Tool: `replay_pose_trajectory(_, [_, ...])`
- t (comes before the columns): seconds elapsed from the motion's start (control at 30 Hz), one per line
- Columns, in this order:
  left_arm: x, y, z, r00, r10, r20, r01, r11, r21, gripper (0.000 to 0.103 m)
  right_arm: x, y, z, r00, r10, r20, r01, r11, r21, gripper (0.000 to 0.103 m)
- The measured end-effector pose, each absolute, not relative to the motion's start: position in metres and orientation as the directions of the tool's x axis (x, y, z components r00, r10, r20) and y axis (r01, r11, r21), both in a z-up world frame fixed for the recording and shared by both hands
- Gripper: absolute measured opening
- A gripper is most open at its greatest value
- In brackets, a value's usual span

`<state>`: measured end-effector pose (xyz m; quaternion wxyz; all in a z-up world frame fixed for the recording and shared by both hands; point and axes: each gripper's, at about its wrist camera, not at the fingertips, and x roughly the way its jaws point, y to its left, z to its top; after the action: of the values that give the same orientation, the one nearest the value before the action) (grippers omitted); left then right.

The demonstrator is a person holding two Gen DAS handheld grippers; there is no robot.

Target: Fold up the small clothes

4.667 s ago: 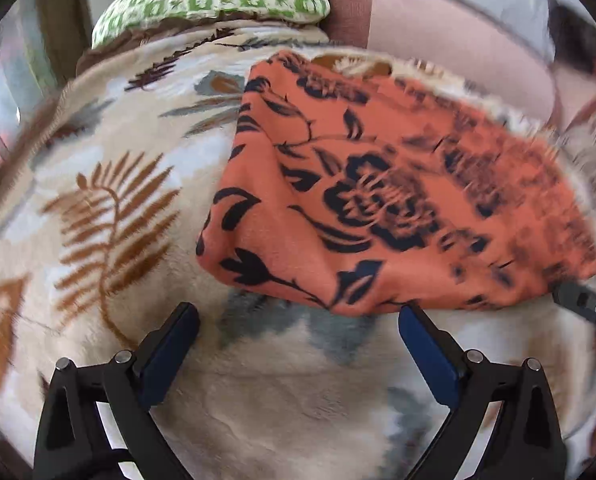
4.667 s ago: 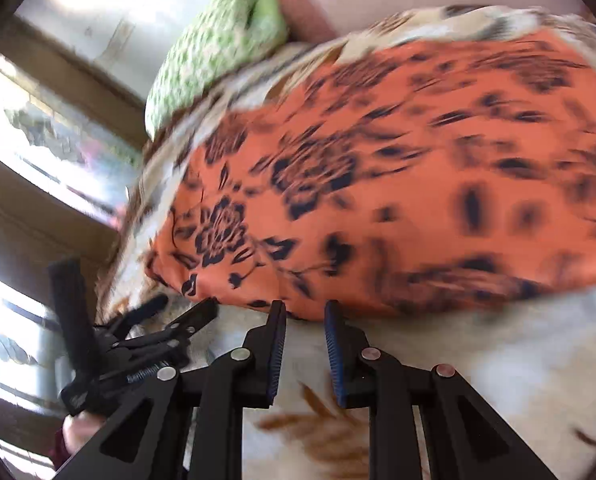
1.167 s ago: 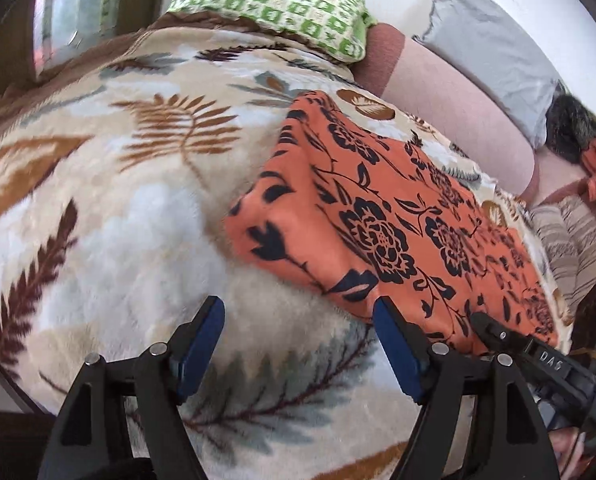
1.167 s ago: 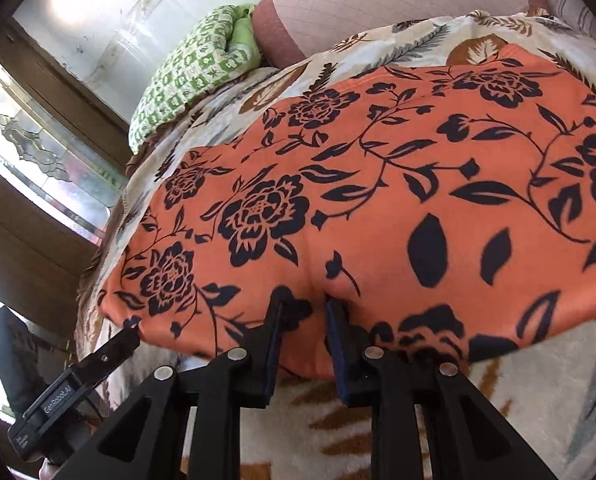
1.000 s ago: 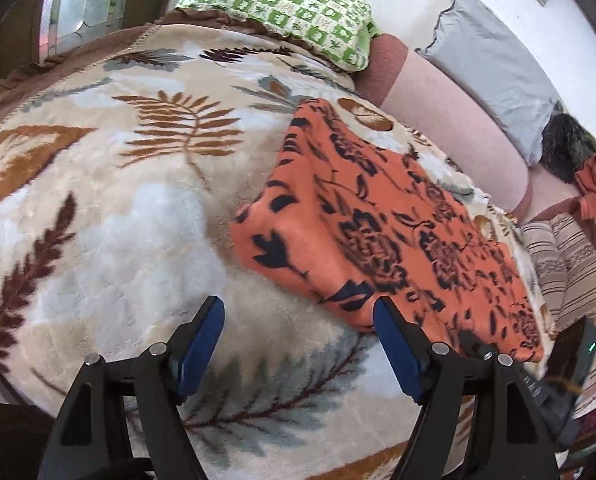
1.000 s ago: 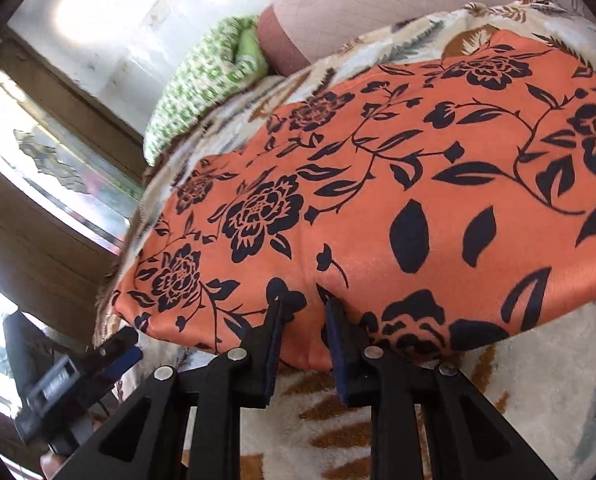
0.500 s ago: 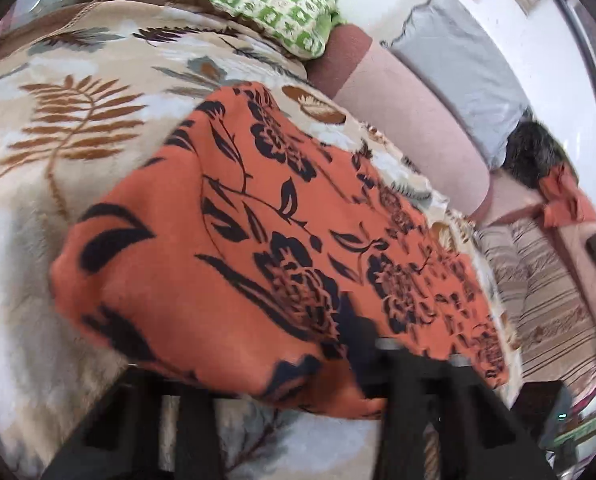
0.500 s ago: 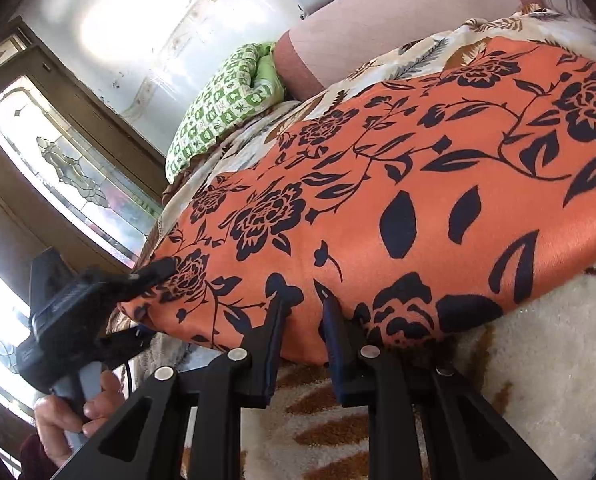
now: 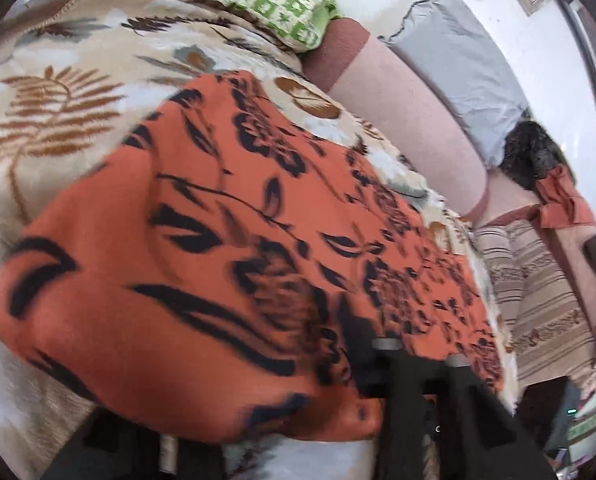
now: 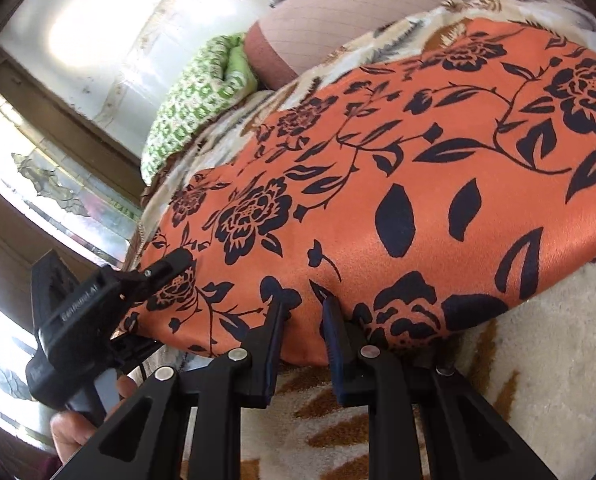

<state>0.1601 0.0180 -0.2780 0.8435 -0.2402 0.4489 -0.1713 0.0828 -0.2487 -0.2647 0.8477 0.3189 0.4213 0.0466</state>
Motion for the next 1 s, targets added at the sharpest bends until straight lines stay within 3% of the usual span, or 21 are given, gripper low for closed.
replay_pose_trajectory(0.1, [0.16, 0.023, -0.278, 0.539, -0.517, -0.665, 0.073, 0.815, -0.575, 0.018, 0.092, -0.242, -0.252, 0.584, 0.332, -0.741, 0.171, 0.841, 0.512, 0.023])
replay_pose_trajectory(0.17, [0.156, 0.017, -0.273, 0.557, -0.488, -0.672, 0.11, 0.846, -0.522, 0.017, 0.098, -0.241, -0.242, 0.563, 0.348, -0.75, 0.153, 0.848, 0.508, 0.027])
replay_pose_trajectory(0.33, [0.154, 0.018, -0.271, 0.562, -0.483, -0.671, 0.13, 0.853, -0.505, 0.017, 0.124, -0.252, -0.208, 0.673, 0.315, -0.669, 0.101, 0.857, 0.505, 0.027])
replay_pose_trajectory(0.4, [0.157, 0.019, -0.275, 0.551, -0.49, -0.676, 0.116, 0.847, -0.519, 0.023, 0.143, -0.261, -0.205, 0.699, 0.329, -0.635, 0.106, 0.83, 0.548, 0.027])
replay_pose_trajectory(0.47, [0.158, 0.019, -0.28, 0.545, -0.5, -0.673, 0.105, 0.837, -0.537, 0.037, 0.161, -0.27, -0.211, 0.719, 0.318, -0.618, 0.15, 0.797, 0.585, 0.027])
replay_pose_trajectory(0.6, [0.156, 0.007, -0.276, 0.564, -0.47, -0.679, 0.141, 0.865, -0.481, 0.039, 0.194, -0.287, -0.26, 0.669, 0.342, -0.66, 0.273, 0.713, 0.645, 0.026])
replay_pose_trajectory(0.67, [0.157, 0.002, -0.275, 0.575, -0.448, -0.684, 0.155, 0.881, -0.447, 0.027, 0.198, -0.293, -0.274, 0.682, 0.368, -0.632, 0.292, 0.655, 0.697, 0.025])
replay_pose_trajectory(0.77, [0.159, 0.004, -0.274, 0.584, -0.445, -0.679, 0.136, 0.878, -0.458, 0.019, 0.203, -0.288, -0.267, 0.656, 0.362, -0.663, 0.283, 0.696, 0.66, 0.025])
replay_pose_trajectory(1.0, [0.148, -0.005, -0.253, 0.631, -0.422, -0.651, 0.192, 0.898, -0.396, 0.016, 0.171, -0.279, -0.256, 0.646, 0.404, -0.648, 0.241, 0.697, 0.675, 0.025])
